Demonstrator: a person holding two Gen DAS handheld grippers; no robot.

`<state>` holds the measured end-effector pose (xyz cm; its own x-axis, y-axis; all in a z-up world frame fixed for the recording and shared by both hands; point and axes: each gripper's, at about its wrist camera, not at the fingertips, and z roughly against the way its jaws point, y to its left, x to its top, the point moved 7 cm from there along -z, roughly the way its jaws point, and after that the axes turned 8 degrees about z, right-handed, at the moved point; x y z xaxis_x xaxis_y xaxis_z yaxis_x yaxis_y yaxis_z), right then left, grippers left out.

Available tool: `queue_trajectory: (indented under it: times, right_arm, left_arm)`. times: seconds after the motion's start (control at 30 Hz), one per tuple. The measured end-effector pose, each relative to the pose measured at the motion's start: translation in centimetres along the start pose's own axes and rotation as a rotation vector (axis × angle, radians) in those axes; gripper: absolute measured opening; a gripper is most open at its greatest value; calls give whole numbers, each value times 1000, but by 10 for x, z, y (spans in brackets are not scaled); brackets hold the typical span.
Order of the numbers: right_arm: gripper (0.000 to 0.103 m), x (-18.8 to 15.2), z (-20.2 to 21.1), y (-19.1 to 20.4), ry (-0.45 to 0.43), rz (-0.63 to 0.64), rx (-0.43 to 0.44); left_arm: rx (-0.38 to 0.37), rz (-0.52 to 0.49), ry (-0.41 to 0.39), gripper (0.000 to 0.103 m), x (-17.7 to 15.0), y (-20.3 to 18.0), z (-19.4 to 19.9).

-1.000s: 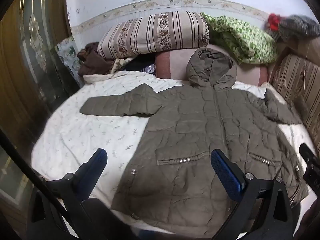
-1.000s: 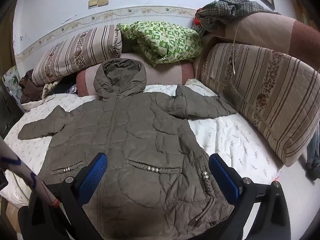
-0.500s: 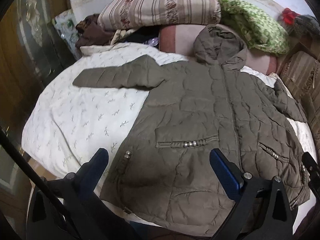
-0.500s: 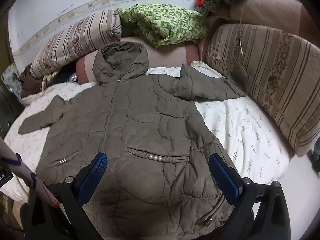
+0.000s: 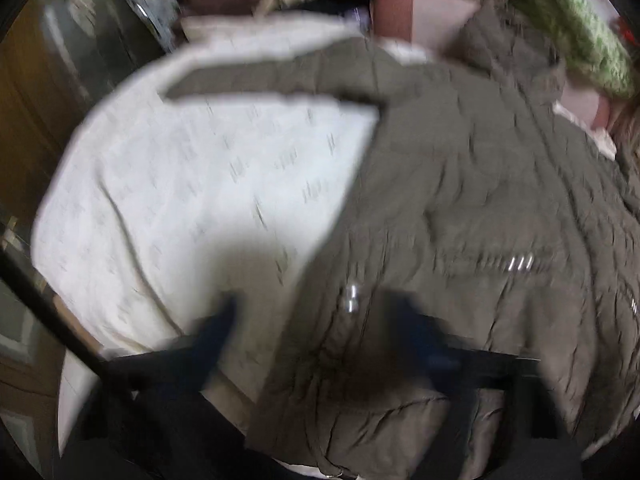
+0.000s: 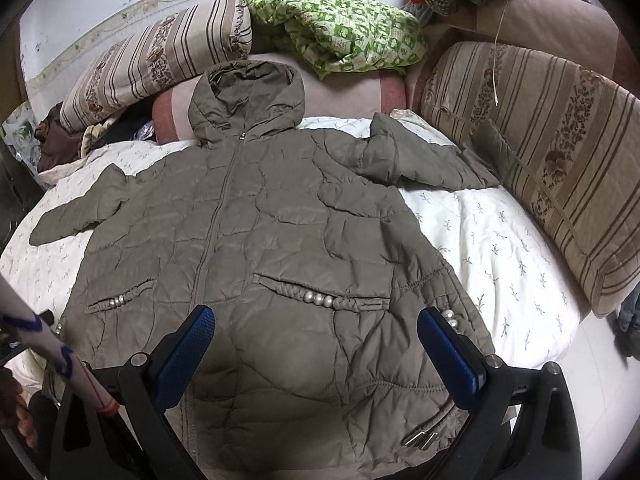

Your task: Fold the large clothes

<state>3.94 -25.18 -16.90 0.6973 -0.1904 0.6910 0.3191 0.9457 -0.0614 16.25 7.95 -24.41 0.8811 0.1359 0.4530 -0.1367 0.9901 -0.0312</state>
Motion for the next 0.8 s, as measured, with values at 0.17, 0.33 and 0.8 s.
queue_trajectory:
  times: [0.17, 0.33, 0.8]
  right_arm:
    - [103, 1, 0, 14, 2, 37, -4]
    - [103, 2, 1, 26, 5, 66, 3]
    - [103, -2, 6, 38, 4, 91, 22]
  left_arm:
    - [1, -51, 9, 21, -20, -7, -1]
    - [45, -117, 0, 21, -46, -11, 13]
    - [43, -53, -222, 71, -5, -14, 116]
